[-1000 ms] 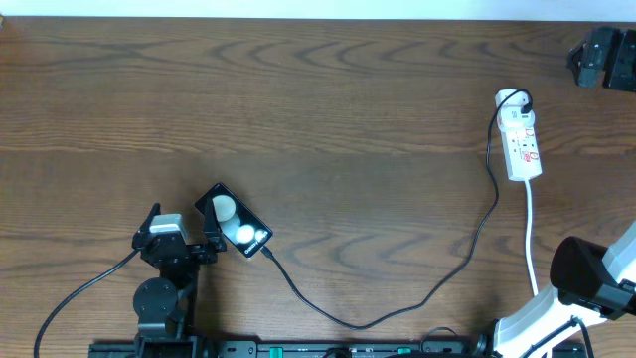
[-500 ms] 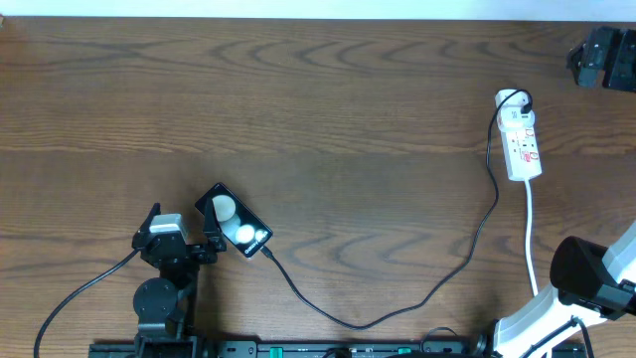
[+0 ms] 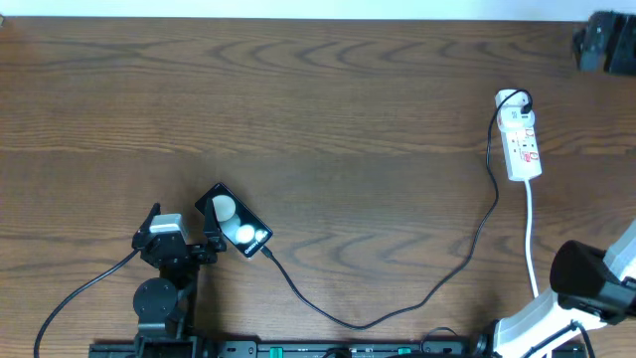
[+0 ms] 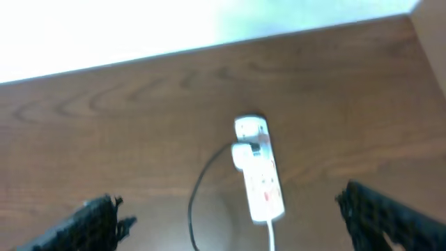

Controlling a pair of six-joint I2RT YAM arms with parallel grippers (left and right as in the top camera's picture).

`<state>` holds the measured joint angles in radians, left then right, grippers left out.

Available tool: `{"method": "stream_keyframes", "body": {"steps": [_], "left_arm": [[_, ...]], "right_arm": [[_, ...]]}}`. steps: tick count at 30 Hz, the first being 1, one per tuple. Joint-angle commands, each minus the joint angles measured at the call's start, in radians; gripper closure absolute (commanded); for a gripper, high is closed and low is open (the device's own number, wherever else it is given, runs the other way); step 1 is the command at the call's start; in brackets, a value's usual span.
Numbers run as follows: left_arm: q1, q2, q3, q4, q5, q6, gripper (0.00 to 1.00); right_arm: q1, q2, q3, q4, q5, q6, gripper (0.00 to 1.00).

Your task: Plug charger to phone and switch on socket

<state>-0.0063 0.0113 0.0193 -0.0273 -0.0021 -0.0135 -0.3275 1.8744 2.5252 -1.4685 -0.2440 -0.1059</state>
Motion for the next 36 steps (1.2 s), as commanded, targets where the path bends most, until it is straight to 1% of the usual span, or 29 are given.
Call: {"method": "stream_keyframes", "body": {"steps": [1,7,13,20,24,27,29,36], "left_arm": [[0.006,-0.007,-0.014,-0.047,-0.006,0.017,0.11],[0.006,-0.007,-0.014,-0.047,-0.006,0.017,0.11],[0.006,-0.007,-0.014,-0.047,-0.006,0.017,0.11],[0.006,-0.007,-0.014,-0.047,-0.006,0.017,0.11],[0.006,-0.007,-0.014,-0.047,-0.006,0.017,0.11],[0.006,-0.007,-0.014,-0.047,-0.006,0.017,0.11],[0.006,-0.007,-0.014,-0.047,-0.006,0.017,0.11],[0.006,-0.007,-0.014,-0.047,-0.006,0.017,0.11]], "right_arm": [[0.022,-0.067,-0.204,0.123,-0.091,0.0,0.01],[0.028,-0.21,-0.673,0.386,-0.162,0.004,0.01],[0.031,-0.349,-1.079,0.676,-0.194,0.005,0.01],[0.066,-0.575,-1.467,1.019,-0.204,0.005,0.01],[0.094,-0.697,-1.623,1.184,-0.204,0.005,0.01],[0.109,-0.753,-1.686,1.252,-0.212,0.005,0.01],[0.118,-0.766,-1.7,1.275,-0.218,0.005,0.01],[0.12,-0.763,-1.701,1.278,-0.254,0.005,0.01]]}}
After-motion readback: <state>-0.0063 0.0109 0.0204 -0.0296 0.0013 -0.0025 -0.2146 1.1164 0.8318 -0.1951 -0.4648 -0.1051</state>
